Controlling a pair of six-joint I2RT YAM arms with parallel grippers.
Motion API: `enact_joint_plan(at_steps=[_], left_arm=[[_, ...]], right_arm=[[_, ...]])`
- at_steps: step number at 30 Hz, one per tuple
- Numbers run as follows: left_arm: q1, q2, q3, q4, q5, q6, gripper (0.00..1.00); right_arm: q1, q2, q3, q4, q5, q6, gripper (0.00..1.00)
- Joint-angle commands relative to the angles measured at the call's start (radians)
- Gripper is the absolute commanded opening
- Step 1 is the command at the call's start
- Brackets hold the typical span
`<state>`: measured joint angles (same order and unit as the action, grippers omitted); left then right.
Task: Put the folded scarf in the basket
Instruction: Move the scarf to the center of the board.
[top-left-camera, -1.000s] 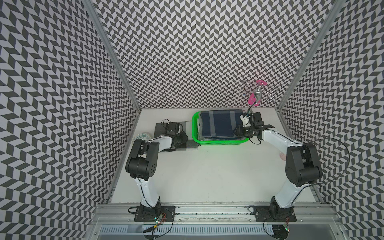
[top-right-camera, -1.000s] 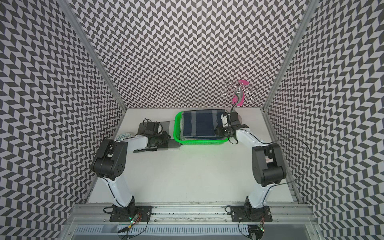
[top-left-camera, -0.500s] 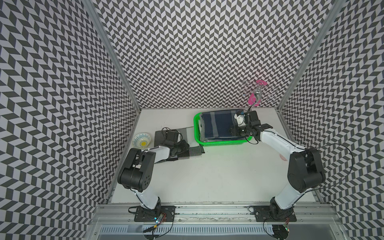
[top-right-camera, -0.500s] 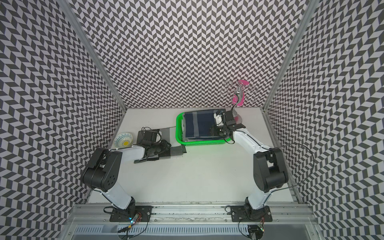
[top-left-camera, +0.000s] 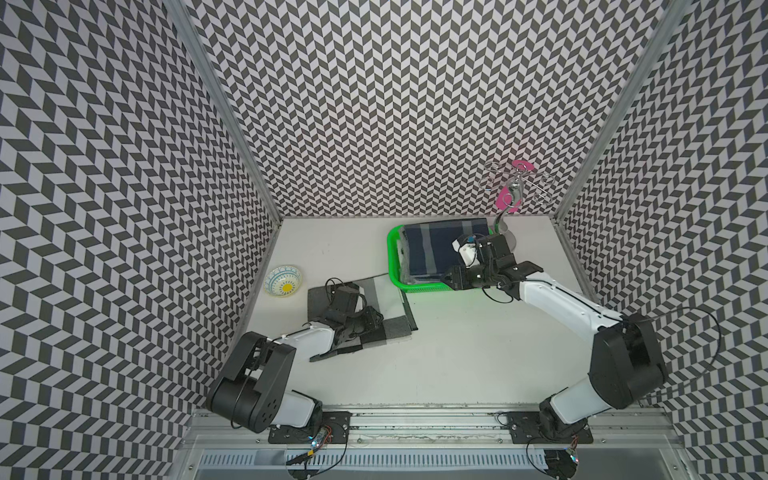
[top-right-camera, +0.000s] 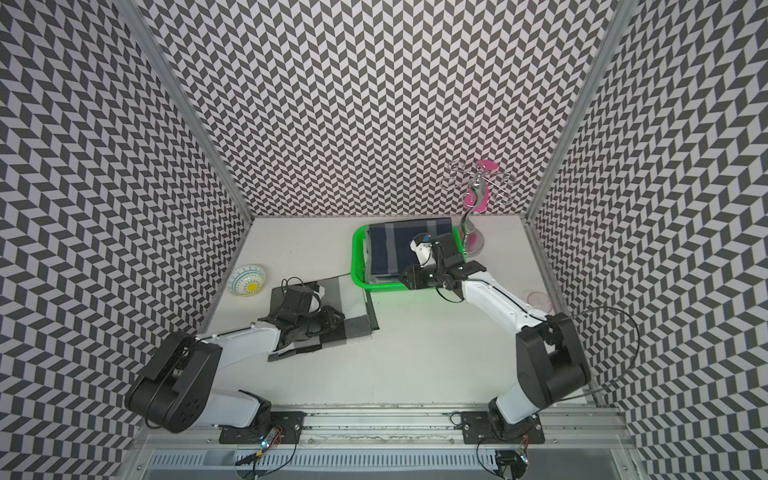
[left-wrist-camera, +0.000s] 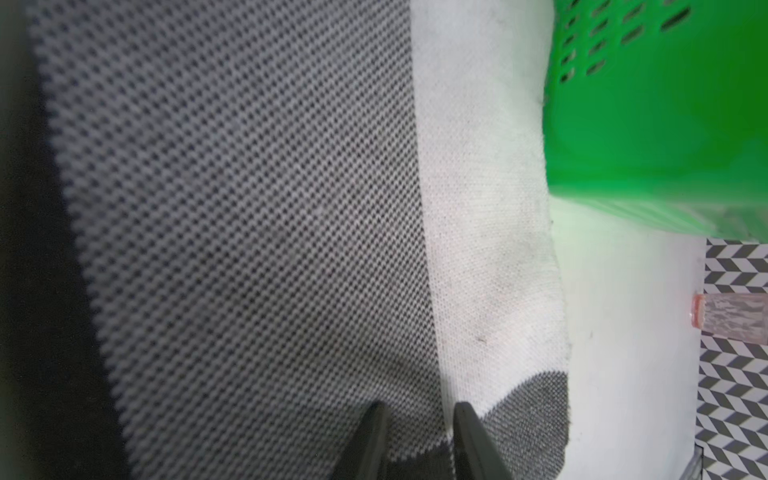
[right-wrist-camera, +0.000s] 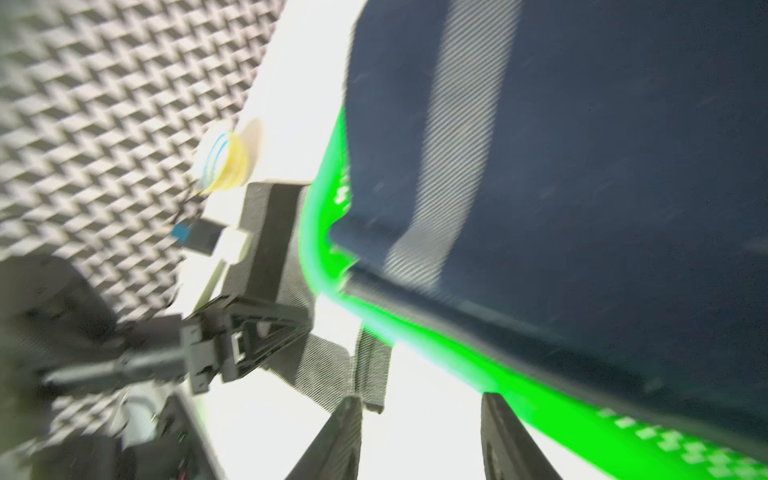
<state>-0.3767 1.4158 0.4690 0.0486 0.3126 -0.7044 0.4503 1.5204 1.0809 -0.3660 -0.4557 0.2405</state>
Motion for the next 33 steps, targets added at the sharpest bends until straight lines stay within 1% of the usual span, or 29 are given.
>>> enact_joint_plan(at_steps=[1,3,5,8,11,14,17,21,26,30,33], left_arm=[[-0.05,0.08,-0.065,-0.274,0.001,-0.054,0.29],[-0.099,0.097,-0.076,-0.254,0.002,-0.081,0.29],[-0.131,0.084,-0.096,-0.241,0.0,-0.106,0.29],[-0.132,0.036,-0.116,-0.253,-0.007,-0.122,0.29],[-0.137,0.021,-0.13,-0.246,0.004,-0.129,0.29],[-0.144,0.026,-0.146,-0.23,0.01,-0.14,0.29],[-0.154,0.007,-0.158,-0.223,0.01,-0.153,0.3],[-0.166,-0.038,-0.145,-0.255,-0.01,-0.162,0.32],[-0.169,-0.058,-0.124,-0.278,-0.02,-0.159,0.33],[-0.171,-0.043,-0.106,-0.278,-0.013,-0.154,0.33],[-0.172,-0.043,-0.096,-0.284,-0.013,-0.147,0.33]], right_arm=[[0.057,-0.072,-0.091,0.072,-0.062,0.013,0.49],[0.089,-0.097,-0.147,0.1,-0.072,0.03,0.49],[0.124,-0.118,-0.195,0.123,-0.061,0.046,0.49],[0.162,-0.117,-0.249,0.161,-0.039,0.066,0.5],[0.188,-0.068,-0.276,0.203,-0.026,0.068,0.54],[0.201,0.006,-0.275,0.245,-0.007,0.049,0.55],[0.208,0.081,-0.229,0.247,0.016,0.026,0.56],[0.229,0.16,-0.181,0.267,0.044,0.035,0.55],[0.268,0.253,-0.138,0.288,0.038,0.039,0.48],[0.296,0.285,-0.141,0.284,0.052,0.043,0.43],[0.319,0.287,-0.179,0.294,0.086,0.058,0.3]])
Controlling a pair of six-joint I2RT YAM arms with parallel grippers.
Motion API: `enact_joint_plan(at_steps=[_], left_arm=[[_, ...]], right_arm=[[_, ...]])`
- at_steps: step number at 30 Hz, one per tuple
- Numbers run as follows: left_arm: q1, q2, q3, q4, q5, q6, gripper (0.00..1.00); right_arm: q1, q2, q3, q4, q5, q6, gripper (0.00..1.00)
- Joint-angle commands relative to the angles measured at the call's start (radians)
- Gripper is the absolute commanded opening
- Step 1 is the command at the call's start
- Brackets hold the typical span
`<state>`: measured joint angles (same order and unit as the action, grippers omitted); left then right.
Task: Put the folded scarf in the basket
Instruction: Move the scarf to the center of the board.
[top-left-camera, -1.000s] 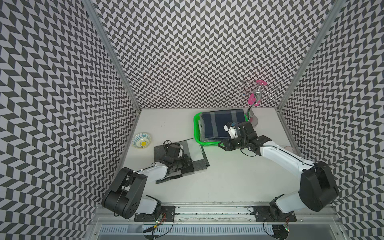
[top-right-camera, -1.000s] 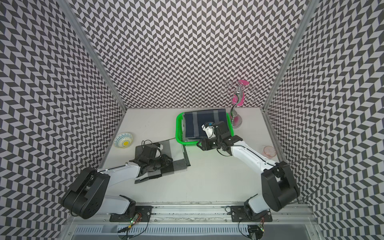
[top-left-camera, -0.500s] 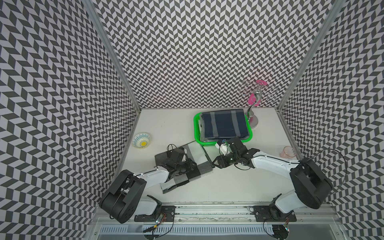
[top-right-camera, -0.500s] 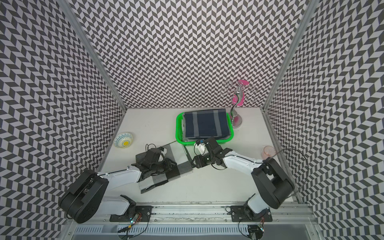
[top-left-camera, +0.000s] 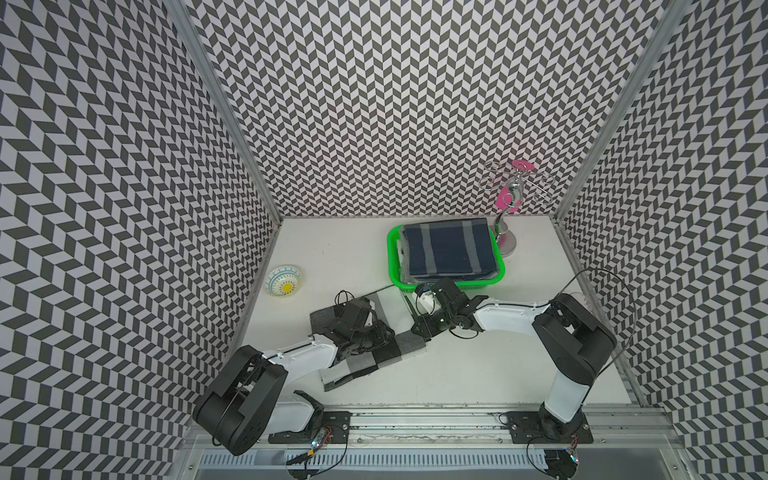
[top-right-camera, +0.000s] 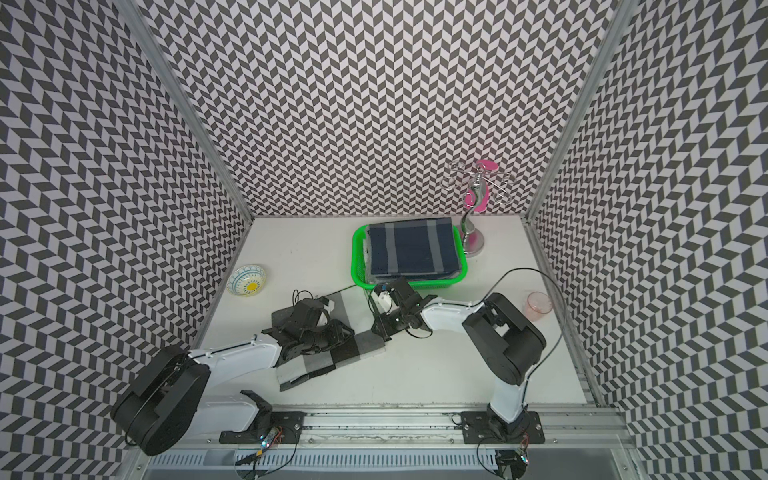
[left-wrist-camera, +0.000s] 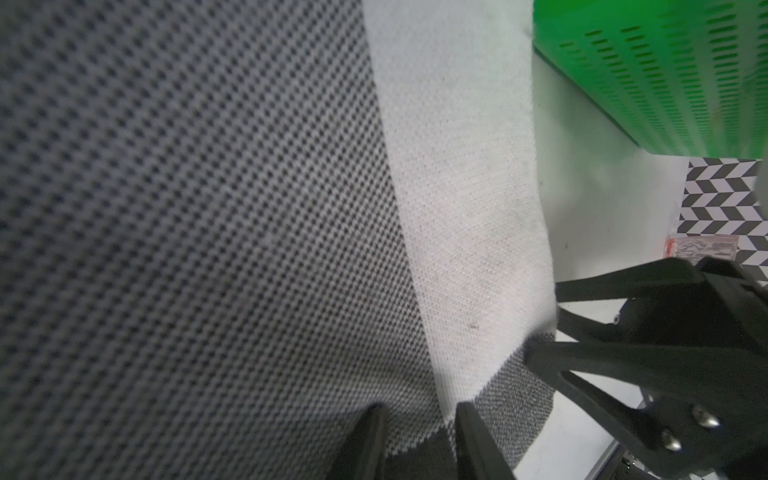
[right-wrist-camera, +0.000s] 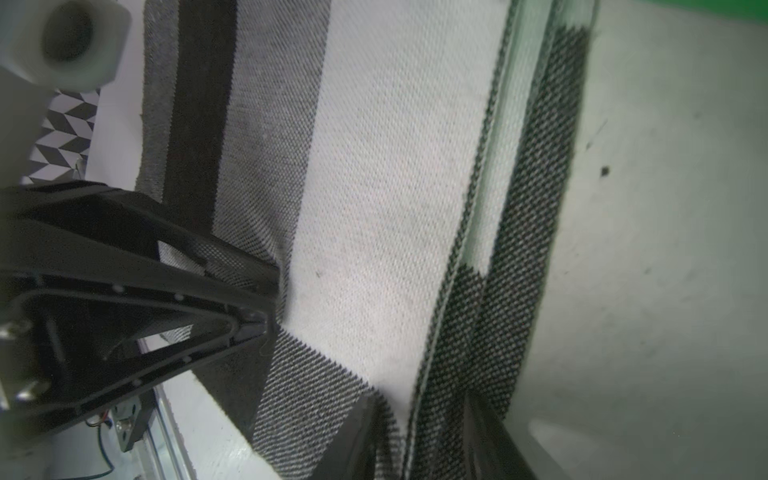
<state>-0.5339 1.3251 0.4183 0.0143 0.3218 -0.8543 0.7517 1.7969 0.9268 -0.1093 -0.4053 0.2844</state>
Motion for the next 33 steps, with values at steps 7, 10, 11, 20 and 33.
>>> enact_joint_plan(at_steps=[7,10,11,20,33], left_arm=[[-0.016,0.027,-0.015,-0.29,-0.031,0.025,0.4],[-0.014,0.023,-0.007,-0.298,-0.032,0.034,0.43],[-0.014,0.026,-0.003,-0.299,-0.032,0.037,0.44],[-0.014,0.034,0.035,-0.306,-0.026,0.048,0.45],[0.077,-0.014,0.153,-0.407,0.004,0.117,0.47]], right_arm=[[0.024,-0.092,-0.159,0.02,0.051,0.038,0.1],[0.024,-0.159,-0.215,-0.015,0.066,0.051,0.06],[0.024,-0.185,-0.237,-0.025,0.068,0.055,0.05],[0.016,-0.337,-0.4,-0.067,0.131,0.145,0.02],[-0.132,-0.521,-0.512,-0.149,0.177,0.277,0.02]])
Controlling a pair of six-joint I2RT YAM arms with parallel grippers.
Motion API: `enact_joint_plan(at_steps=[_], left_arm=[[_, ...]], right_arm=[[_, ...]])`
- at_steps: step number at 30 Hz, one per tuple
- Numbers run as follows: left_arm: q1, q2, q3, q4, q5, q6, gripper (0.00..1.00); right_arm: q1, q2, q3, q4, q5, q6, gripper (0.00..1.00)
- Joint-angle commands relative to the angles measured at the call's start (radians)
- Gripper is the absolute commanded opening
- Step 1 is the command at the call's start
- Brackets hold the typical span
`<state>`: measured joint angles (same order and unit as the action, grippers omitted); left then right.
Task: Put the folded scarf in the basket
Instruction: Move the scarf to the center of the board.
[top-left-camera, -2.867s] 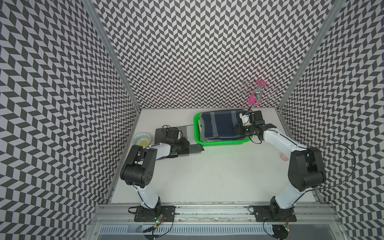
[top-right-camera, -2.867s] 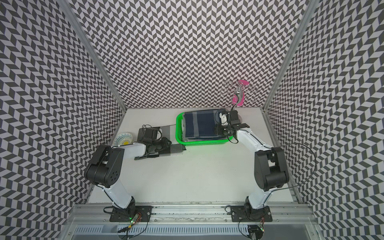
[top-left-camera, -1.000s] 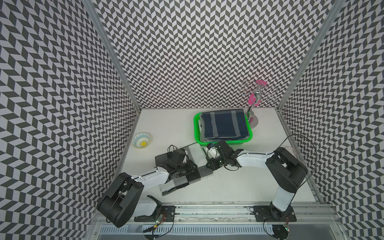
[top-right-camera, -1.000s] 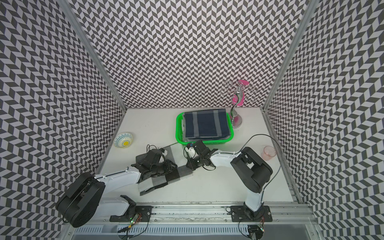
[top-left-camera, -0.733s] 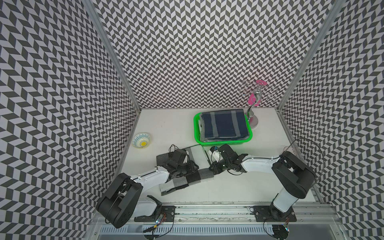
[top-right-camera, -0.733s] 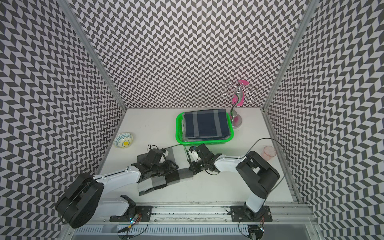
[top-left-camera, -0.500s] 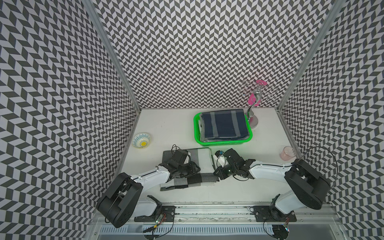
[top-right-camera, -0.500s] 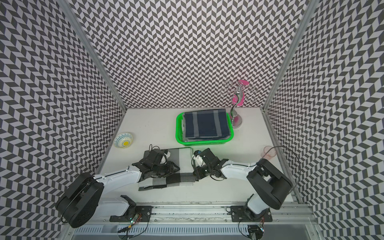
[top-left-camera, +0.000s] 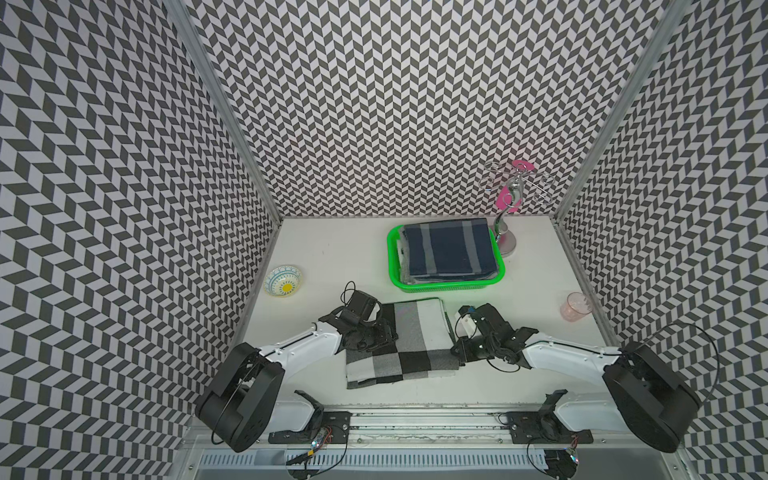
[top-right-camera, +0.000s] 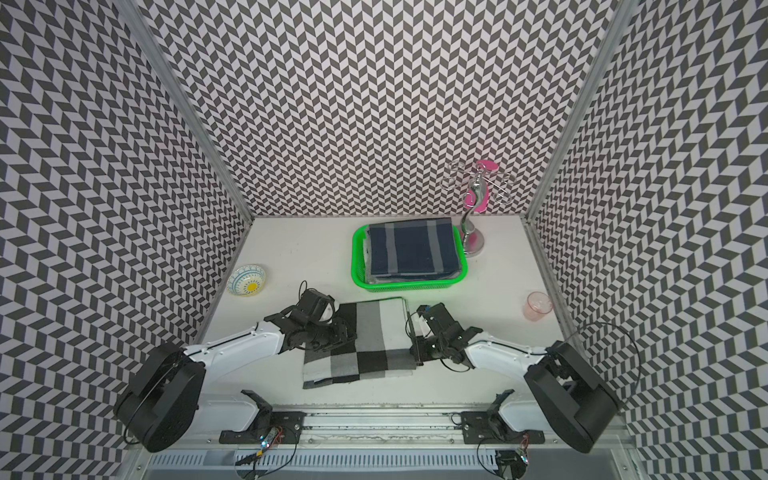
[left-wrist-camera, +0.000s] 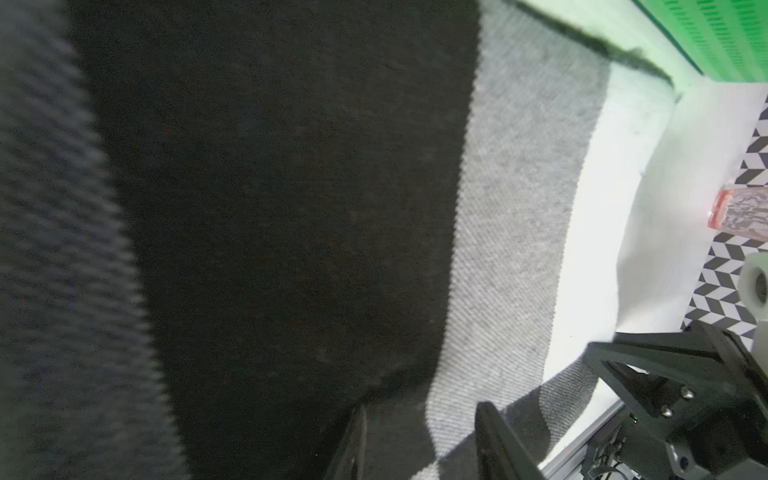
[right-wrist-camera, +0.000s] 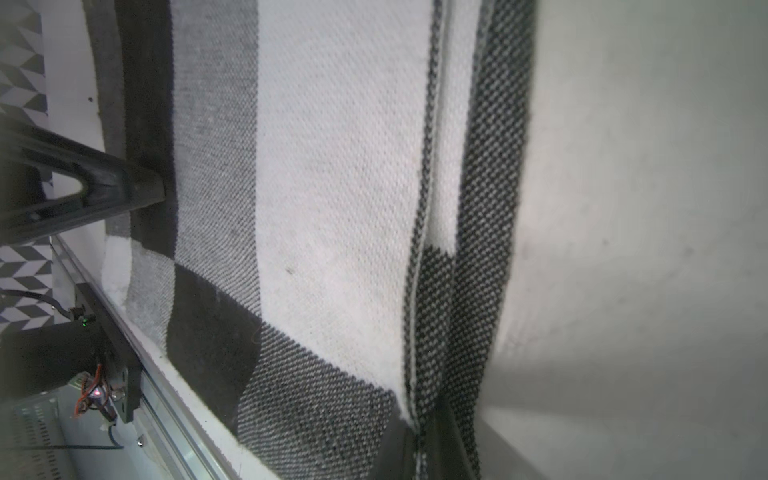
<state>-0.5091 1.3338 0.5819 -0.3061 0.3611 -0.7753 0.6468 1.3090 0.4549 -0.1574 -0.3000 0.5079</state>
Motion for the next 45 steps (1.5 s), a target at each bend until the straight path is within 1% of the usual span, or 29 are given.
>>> enact_joint_plan(at_steps=[1,6,11,12,13,16,20,23,25,26,29,31,33,35,41,45], left_arm=[[0.079,-0.041,-0.021,-0.089,-0.035,0.045,0.47],[0.146,-0.097,-0.025,-0.132,-0.074,0.077,0.48],[0.202,-0.134,-0.076,-0.086,-0.092,0.027,0.51],[0.208,-0.133,-0.083,-0.072,-0.095,0.022,0.52],[0.211,-0.13,-0.086,-0.065,-0.097,0.023,0.52],[0.214,-0.119,-0.093,-0.072,-0.11,0.04,0.53],[0.221,-0.113,-0.116,-0.042,-0.115,0.069,0.53],[0.221,-0.108,-0.135,0.009,-0.082,0.073,0.53],[0.221,-0.093,-0.141,0.029,-0.065,0.074,0.53],[0.219,-0.087,-0.142,0.037,-0.059,0.074,0.53],[0.214,-0.086,-0.147,0.058,-0.044,0.077,0.54],[0.208,-0.073,-0.154,0.079,-0.031,0.077,0.54],[0.203,-0.048,-0.155,0.087,-0.021,0.079,0.55],[0.194,-0.037,-0.156,0.089,-0.034,0.078,0.55],[0.176,-0.012,-0.192,0.123,-0.035,0.051,0.58],[0.15,-0.02,-0.222,0.144,-0.035,0.03,0.58]], right_arm=[[-0.038,-0.052,-0.052,-0.11,0.071,0.062,0.02],[-0.049,-0.118,-0.063,-0.162,0.1,0.109,0.01],[-0.05,-0.154,-0.071,-0.176,0.103,0.144,0.02],[-0.049,-0.166,-0.07,-0.185,0.102,0.149,0.04],[-0.049,-0.176,-0.068,-0.195,0.1,0.152,0.09],[-0.05,-0.224,-0.056,-0.199,0.11,0.163,0.3],[-0.051,-0.22,-0.003,-0.221,0.131,0.157,0.44],[-0.053,-0.193,0.039,-0.237,0.135,0.134,0.5],[-0.075,-0.178,0.044,-0.199,0.124,0.116,0.52],[-0.103,-0.168,0.046,-0.175,0.106,0.095,0.53],[-0.22,-0.114,0.056,-0.07,0.001,0.018,0.56],[-0.248,-0.048,0.079,-0.034,-0.019,-0.031,0.57],[-0.254,0.037,0.119,-0.025,-0.068,-0.093,0.57],[-0.253,0.097,0.135,-0.014,-0.101,-0.115,0.58],[-0.25,0.124,0.083,0.06,-0.152,-0.113,0.58],[-0.231,0.158,0.057,0.06,-0.141,-0.11,0.58]])
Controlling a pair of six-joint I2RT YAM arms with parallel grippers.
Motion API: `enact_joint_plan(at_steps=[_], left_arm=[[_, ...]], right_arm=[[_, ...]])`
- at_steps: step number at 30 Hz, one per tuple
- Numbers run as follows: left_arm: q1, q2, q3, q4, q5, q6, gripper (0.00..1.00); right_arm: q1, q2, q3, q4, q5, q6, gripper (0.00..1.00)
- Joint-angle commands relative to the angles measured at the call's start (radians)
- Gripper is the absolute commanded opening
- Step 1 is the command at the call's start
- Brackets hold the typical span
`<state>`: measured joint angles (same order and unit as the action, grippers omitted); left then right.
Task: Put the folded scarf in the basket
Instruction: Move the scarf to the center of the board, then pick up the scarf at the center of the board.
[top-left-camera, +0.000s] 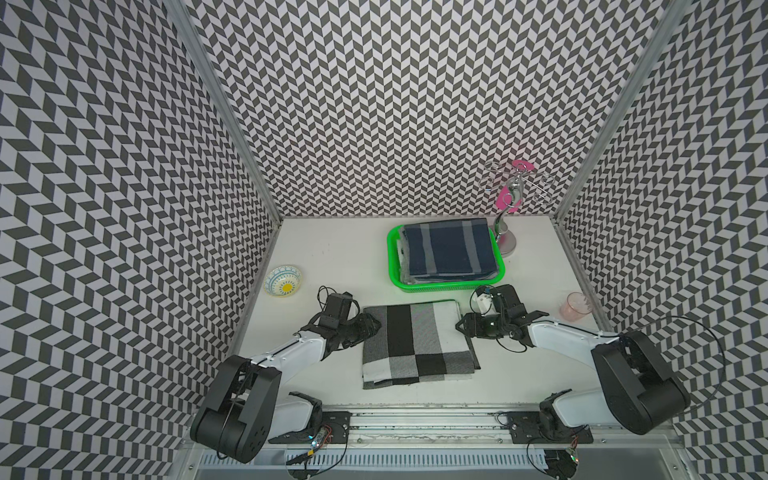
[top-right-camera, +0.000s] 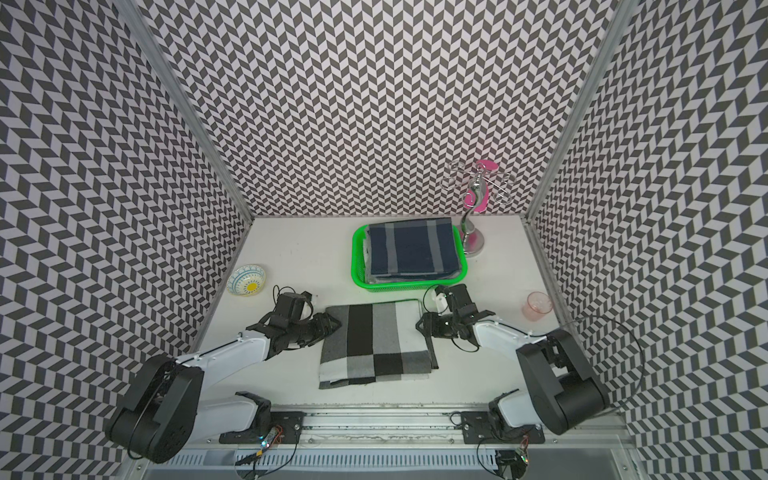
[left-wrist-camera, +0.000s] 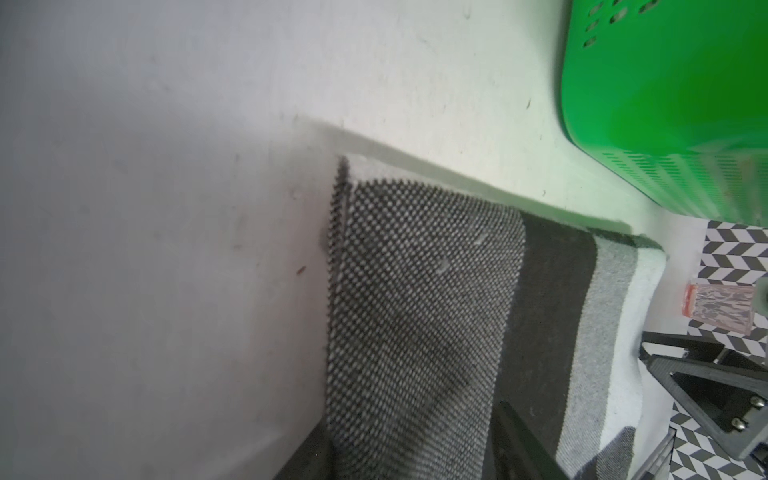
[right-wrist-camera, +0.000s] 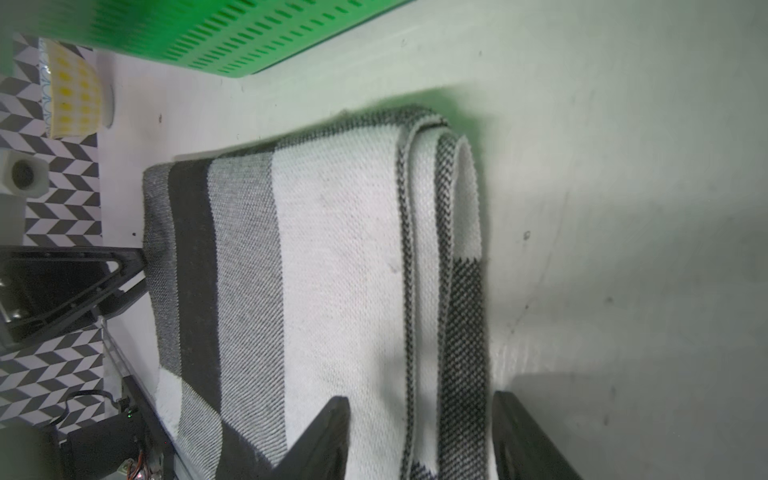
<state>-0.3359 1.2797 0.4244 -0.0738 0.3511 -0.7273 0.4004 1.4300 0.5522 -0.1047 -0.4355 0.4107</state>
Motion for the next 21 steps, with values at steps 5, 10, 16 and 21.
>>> enact_joint_plan(at_steps=[5,10,16,21], left_arm=[[-0.045,0.025,-0.074,-0.068,-0.031,-0.033,0.57],[-0.076,0.045,-0.067,-0.029,-0.02,-0.054,0.53],[-0.112,0.056,-0.091,0.031,-0.003,-0.072,0.54],[-0.112,0.078,-0.116,0.069,0.014,-0.078,0.43]], right_arm=[[0.041,0.038,-0.069,0.036,0.011,0.014,0.57],[0.116,0.06,-0.084,0.089,-0.003,0.048,0.48],[0.163,0.099,-0.071,0.133,-0.02,0.063,0.25],[0.163,0.092,-0.068,0.173,-0.046,0.049,0.12]])
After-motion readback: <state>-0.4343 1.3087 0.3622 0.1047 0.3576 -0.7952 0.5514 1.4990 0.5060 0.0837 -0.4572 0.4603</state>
